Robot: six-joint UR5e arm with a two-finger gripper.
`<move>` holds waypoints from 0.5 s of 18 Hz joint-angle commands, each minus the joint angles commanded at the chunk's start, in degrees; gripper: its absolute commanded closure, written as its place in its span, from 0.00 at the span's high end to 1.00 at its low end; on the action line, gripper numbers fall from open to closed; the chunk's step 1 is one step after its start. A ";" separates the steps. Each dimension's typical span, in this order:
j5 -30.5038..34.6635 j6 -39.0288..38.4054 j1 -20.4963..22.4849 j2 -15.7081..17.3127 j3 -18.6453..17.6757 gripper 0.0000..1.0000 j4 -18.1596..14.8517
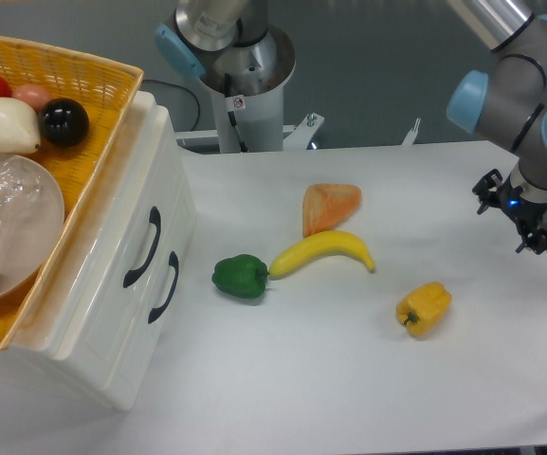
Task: Slide open the top white drawer
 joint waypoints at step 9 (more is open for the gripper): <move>0.09 -7.19 -2.80 0.17 0.09 1.00 0.00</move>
